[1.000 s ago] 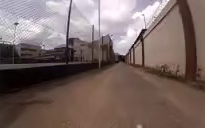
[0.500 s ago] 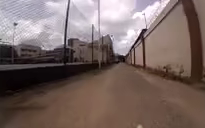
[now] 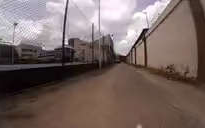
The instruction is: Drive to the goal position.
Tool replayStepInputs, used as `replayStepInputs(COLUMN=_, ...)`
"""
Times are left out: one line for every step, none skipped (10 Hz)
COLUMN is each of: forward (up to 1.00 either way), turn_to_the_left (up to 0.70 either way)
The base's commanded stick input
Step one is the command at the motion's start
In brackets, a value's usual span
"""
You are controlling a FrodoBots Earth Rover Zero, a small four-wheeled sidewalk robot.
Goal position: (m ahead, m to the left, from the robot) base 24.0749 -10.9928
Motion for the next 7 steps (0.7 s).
replayStepInputs(forward=0.5, turn_to_the_left=0.0)
replayStepInputs(forward=0.5, turn_to_the_left=0.0)
replayStepInputs(forward=0.5, turn_to_the_left=0.0)
replayStepInputs(forward=0.5, turn_to_the_left=0.0)
replayStepInputs(forward=0.5, turn_to_the_left=0.0)
replayStepInputs(forward=0.5, turn_to_the_left=0.0)
replayStepInputs(forward=0.5, turn_to_the_left=0.0)
